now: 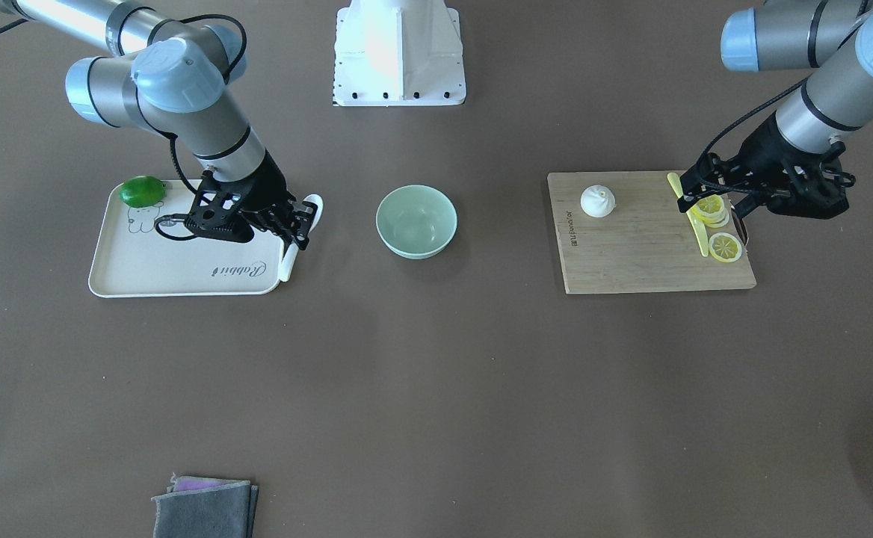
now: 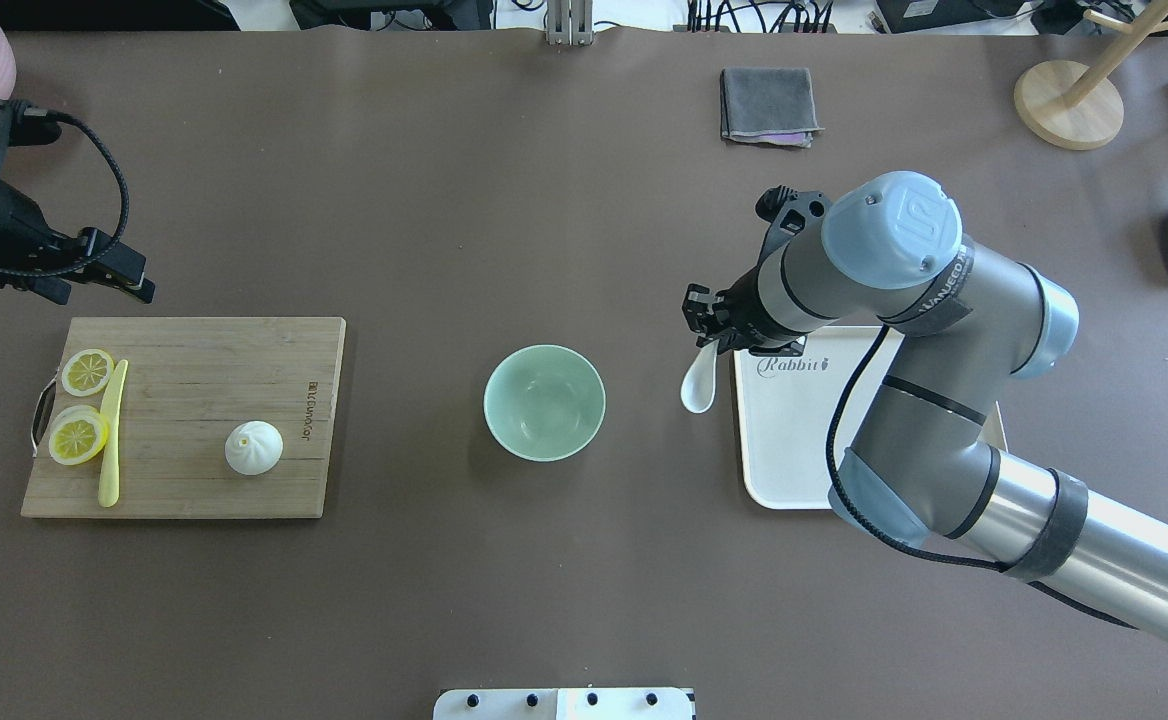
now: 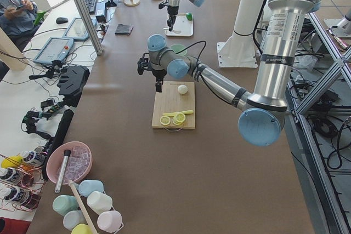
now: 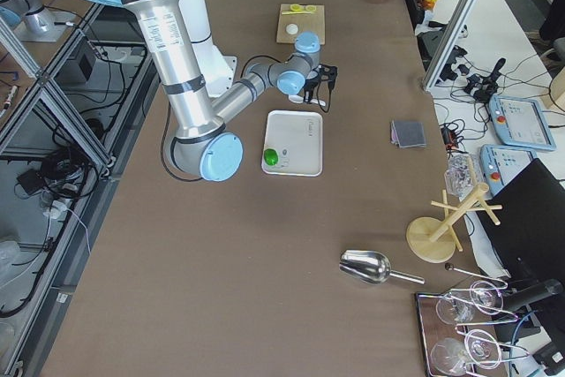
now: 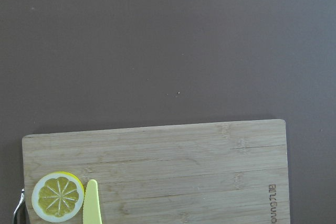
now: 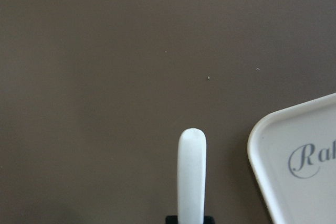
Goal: Put spoon and bun in bowl
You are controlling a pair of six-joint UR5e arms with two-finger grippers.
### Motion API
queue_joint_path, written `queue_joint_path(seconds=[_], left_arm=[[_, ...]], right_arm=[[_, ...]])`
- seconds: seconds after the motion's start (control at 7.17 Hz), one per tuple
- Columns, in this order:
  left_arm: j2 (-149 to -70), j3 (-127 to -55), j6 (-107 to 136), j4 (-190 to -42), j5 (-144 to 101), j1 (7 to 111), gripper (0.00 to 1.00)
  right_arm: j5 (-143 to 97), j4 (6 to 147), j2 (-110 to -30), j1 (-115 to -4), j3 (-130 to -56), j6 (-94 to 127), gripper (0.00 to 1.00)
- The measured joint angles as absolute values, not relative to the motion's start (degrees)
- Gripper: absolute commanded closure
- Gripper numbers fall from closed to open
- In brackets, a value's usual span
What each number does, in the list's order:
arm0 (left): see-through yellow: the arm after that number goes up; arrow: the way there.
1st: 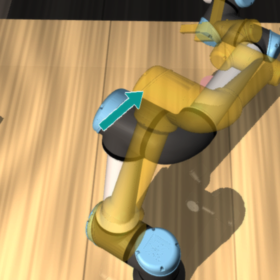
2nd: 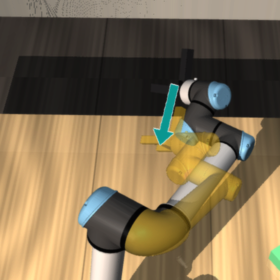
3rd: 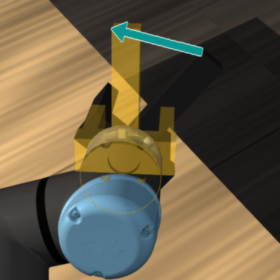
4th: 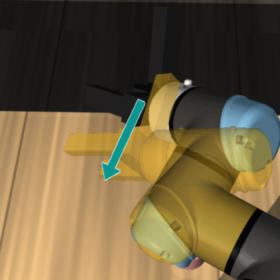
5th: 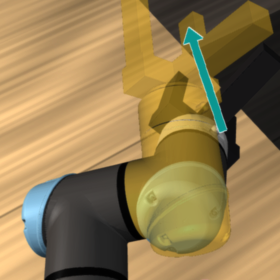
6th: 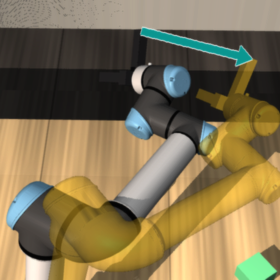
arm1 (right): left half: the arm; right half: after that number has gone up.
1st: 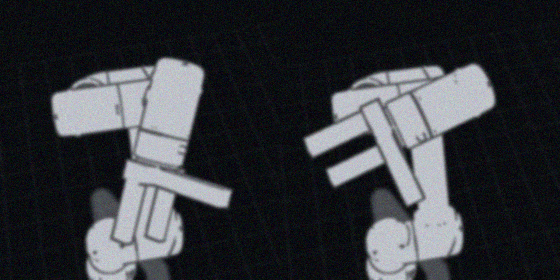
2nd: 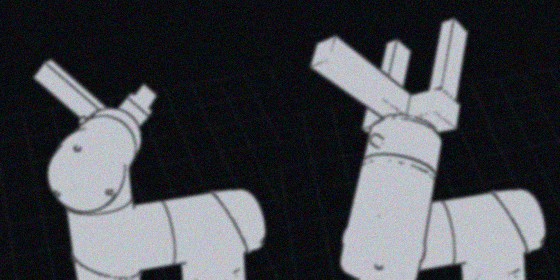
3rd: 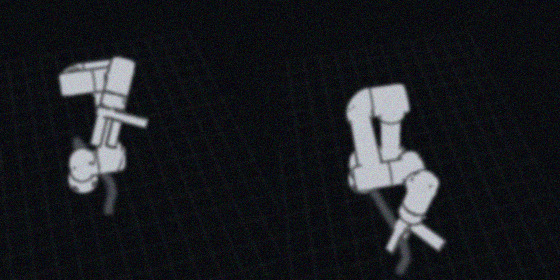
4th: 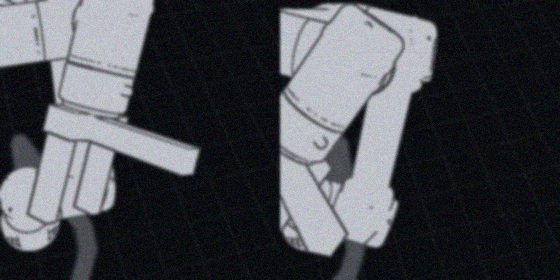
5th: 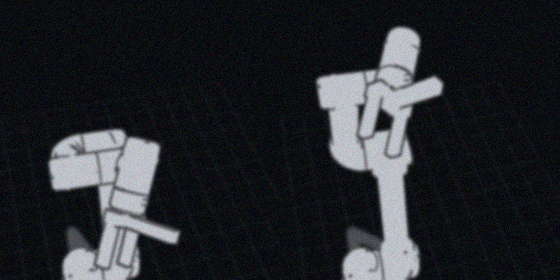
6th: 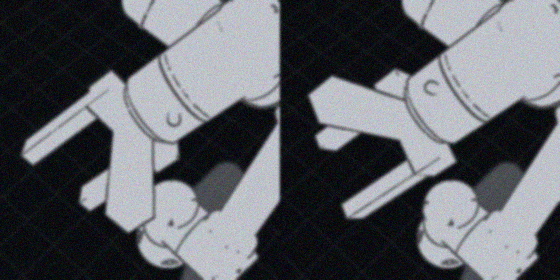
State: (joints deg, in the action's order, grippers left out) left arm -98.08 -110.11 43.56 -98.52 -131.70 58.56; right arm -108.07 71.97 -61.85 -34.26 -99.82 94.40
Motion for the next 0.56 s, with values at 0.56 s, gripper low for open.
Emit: queue_joint_path(seconds=[0.56], left_arm=[[-97.44,-112.04,47.9,-98.93,-131.06,50.54,0.03]], right_arm=[[-92.99,73.26,-55.71,-24.14,-98.97,111.66,0.73]])
